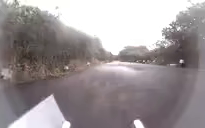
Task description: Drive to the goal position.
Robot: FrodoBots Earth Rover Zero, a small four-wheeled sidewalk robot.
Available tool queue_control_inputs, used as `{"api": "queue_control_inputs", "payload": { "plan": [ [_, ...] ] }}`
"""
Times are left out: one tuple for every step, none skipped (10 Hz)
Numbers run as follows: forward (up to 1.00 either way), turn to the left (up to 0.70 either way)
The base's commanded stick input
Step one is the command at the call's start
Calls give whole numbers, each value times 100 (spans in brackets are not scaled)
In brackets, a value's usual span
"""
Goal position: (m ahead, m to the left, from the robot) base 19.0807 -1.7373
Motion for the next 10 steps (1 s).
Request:
{"api": "queue_control_inputs", "payload": {
  "plan": [
    [100, -22],
    [100, -7],
    [100, 0],
    [100, 0],
    [100, -3],
    [100, -26],
    [100, -40],
    [100, -40],
    [100, -28],
    [100, 0]
  ]
}}
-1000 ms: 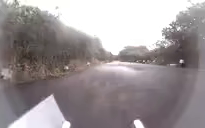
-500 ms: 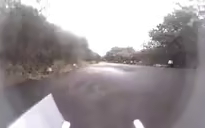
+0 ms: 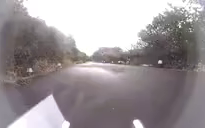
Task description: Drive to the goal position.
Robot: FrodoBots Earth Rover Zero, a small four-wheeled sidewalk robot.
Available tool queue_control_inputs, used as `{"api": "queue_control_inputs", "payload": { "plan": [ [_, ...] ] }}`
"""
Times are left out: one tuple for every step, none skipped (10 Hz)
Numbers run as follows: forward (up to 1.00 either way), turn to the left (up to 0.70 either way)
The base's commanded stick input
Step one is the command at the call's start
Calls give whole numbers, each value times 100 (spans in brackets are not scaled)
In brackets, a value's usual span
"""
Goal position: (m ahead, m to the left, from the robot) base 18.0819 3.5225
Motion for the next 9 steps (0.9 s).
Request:
{"api": "queue_control_inputs", "payload": {
  "plan": [
    [100, 0],
    [100, 0],
    [100, 0],
    [100, 0],
    [100, 0],
    [100, 0],
    [100, 0],
    [100, 0],
    [100, 0]
  ]
}}
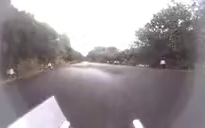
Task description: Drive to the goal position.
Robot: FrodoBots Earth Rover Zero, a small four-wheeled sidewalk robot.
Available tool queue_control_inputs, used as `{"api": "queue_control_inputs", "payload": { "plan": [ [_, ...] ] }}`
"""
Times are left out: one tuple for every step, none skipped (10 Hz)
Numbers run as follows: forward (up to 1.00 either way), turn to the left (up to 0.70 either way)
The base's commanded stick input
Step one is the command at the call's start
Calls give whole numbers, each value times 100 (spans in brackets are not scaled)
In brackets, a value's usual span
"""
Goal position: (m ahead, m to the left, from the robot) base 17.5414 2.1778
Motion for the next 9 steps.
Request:
{"api": "queue_control_inputs", "payload": {
  "plan": [
    [100, 0],
    [100, 0],
    [100, 0],
    [100, 0],
    [100, 0],
    [100, 0],
    [100, 0],
    [100, 0],
    [100, 0]
  ]
}}
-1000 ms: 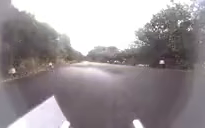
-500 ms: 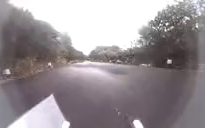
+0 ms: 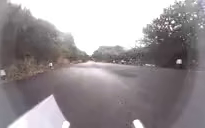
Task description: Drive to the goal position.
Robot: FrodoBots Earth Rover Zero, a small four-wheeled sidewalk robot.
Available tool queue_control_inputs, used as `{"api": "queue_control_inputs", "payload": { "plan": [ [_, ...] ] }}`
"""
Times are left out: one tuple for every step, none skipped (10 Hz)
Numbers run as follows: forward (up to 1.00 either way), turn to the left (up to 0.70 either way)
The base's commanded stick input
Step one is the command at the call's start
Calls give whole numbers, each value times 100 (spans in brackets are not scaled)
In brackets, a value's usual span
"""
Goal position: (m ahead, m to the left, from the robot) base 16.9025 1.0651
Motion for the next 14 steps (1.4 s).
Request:
{"api": "queue_control_inputs", "payload": {
  "plan": [
    [100, 0],
    [100, 0],
    [100, 0],
    [100, 0],
    [100, 0],
    [100, 0],
    [100, -40],
    [100, -31],
    [100, 0],
    [100, 0],
    [100, 0],
    [100, 0],
    [100, 0],
    [100, 0]
  ]
}}
